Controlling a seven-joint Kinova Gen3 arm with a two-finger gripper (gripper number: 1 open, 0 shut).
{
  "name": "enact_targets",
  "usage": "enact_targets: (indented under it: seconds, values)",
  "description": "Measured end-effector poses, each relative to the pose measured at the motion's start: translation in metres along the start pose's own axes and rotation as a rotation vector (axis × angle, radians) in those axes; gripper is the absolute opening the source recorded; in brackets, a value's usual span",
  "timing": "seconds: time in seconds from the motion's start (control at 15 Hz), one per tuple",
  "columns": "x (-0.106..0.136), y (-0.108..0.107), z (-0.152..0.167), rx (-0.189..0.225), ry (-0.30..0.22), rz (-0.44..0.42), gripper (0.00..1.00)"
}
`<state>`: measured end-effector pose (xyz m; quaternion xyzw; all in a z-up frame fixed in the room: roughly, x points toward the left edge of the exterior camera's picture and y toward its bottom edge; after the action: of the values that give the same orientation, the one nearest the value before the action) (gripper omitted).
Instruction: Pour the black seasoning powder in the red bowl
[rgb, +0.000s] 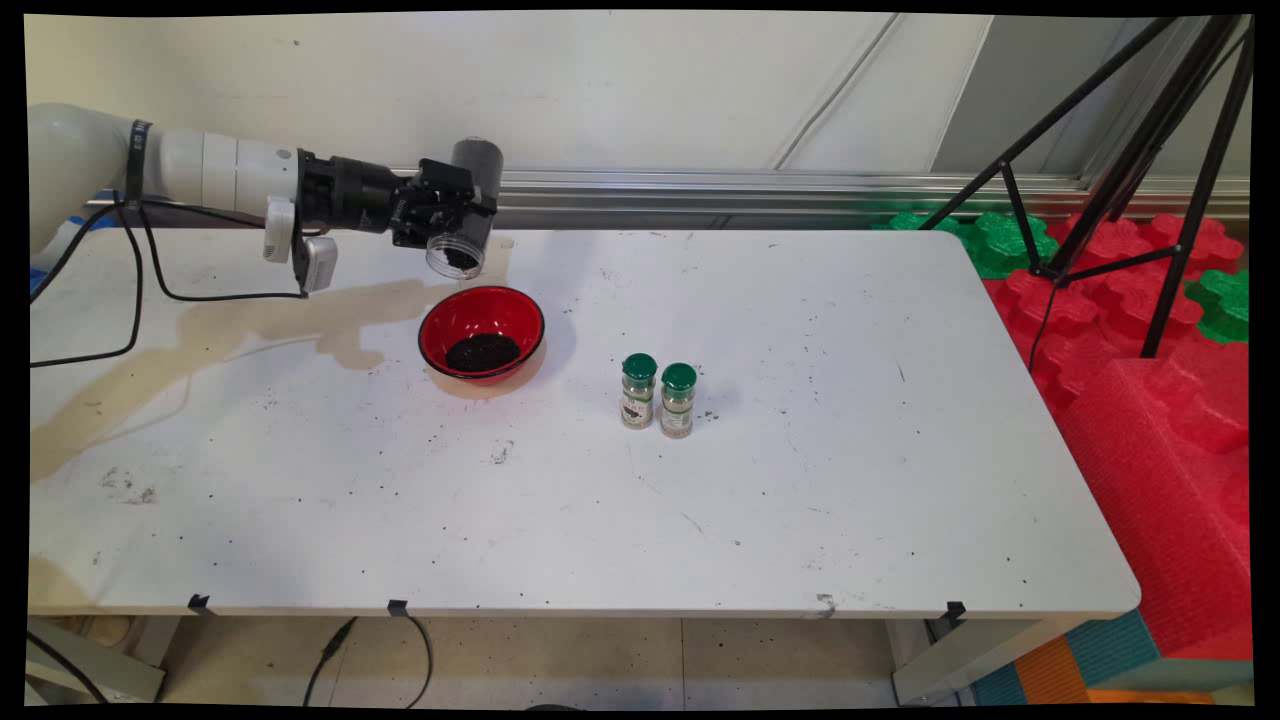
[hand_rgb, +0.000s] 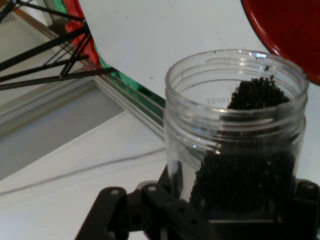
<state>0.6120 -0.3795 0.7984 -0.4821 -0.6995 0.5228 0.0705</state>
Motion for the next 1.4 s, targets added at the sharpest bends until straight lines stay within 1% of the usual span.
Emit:
enact_targets:
  seconds: [0.53, 0.93, 1.4]
  values:
    - [0.0022, -0.0011, -0.0025, 0.01, 0.003, 0.111, 0.0]
    - [0.0031, -0.0016, -0.0036, 0.015, 0.005, 0.161, 0.0]
    - [0.0042, -0.0016, -0.005, 0.02, 0.006, 0.199, 0.0]
